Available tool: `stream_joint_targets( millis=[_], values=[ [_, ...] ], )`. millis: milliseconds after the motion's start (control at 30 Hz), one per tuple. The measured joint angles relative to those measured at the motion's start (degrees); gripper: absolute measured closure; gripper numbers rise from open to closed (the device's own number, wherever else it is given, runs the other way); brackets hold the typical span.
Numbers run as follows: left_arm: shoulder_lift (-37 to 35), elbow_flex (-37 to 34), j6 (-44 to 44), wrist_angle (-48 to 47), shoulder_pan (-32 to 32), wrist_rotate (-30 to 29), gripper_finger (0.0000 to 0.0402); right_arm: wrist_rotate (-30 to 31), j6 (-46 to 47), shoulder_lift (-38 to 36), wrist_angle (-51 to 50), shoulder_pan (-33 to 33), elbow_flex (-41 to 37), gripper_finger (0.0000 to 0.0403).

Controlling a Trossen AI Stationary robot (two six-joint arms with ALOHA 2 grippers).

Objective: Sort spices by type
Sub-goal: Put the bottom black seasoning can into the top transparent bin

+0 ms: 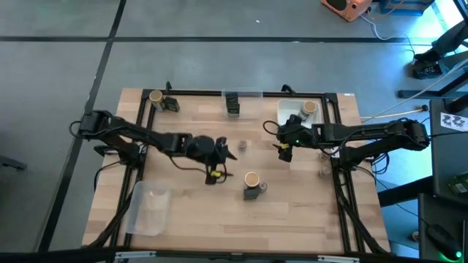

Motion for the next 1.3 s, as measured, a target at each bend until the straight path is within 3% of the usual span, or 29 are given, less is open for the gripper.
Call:
stream_joint_targets(
  millis=[300, 700, 1000, 1300],
  values=[
    [5.51, -0.02, -9.46, 4.30, -10.92, -15.95, 0.0112, -1.97, 0.01, 0.02, -0.08, 0.00, 0.00, 0.0061],
    [19.67, 0.22, -19.10, 23.99, -18.20, -25.57, 0.0112, -5.08, 0.44, 0.02, -0.17, 0.04, 0.00, 0.0061],
    [29.09, 5.55, -23.45, 24.47, -18.08, -26.82, 0.0112, -6.43, 0.24, 0.02, -0.11, 0.02, 0.00, 0.0061],
    [32.47, 8.48, -23.77, 24.52, -16.94, -26.31, 0.0112, -6.44, 0.22, 0.02, -0.11, 0.02, 0.00, 0.0061]
  ],
)
